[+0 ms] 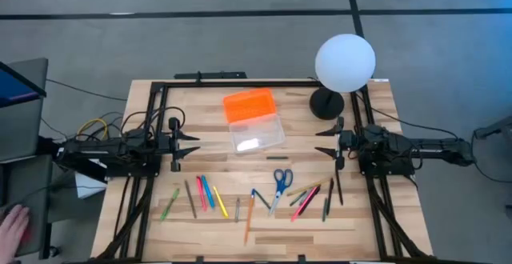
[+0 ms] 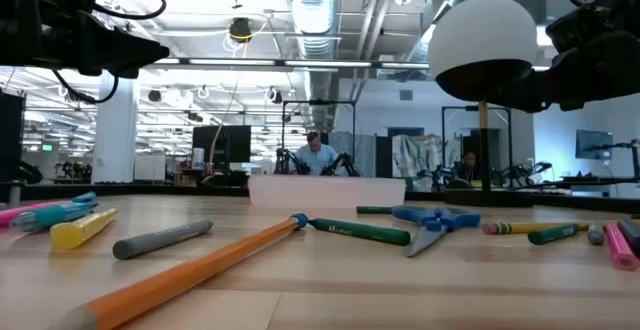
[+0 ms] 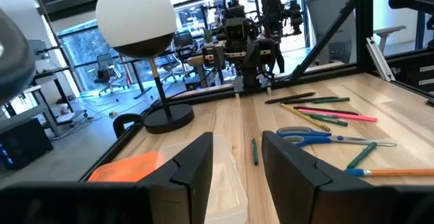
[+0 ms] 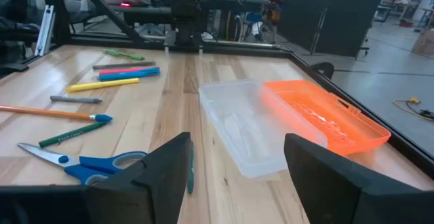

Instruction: Pick & place school supplies into a supply box

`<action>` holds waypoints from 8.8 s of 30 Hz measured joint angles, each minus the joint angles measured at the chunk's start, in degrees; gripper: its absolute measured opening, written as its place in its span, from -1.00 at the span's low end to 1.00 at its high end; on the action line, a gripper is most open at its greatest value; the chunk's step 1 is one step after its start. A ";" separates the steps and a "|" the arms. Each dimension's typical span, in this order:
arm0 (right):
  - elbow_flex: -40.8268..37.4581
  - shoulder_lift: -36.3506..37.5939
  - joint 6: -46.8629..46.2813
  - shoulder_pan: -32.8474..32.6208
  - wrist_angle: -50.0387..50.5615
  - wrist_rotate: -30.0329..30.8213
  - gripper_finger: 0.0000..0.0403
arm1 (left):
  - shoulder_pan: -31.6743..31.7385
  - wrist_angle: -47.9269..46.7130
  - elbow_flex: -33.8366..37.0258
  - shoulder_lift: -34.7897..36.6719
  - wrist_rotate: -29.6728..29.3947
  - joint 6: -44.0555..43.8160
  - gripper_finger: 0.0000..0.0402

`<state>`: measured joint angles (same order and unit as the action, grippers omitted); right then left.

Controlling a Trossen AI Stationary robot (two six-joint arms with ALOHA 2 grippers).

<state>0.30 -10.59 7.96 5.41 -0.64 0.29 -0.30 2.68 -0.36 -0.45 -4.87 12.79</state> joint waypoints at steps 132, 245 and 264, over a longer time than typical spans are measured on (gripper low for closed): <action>5.73 0.04 -1.16 5.11 -16.55 -3.41 0.16 | -4.33 15.51 -1.64 -3.65 -2.37 -0.52 -0.39; 46.18 -80.48 -117.22 -52.06 59.28 5.92 -0.15 | -38.73 -44.71 -46.07 -81.30 -49.93 -32.52 -0.39; 41.05 -80.13 -117.10 -52.54 51.08 5.62 -0.18 | -38.82 -45.20 -46.07 -81.29 -50.47 -33.04 -0.39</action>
<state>41.34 -90.71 -109.13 -47.13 50.43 5.91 -39.11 -42.52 -46.44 -81.73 -55.34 -20.25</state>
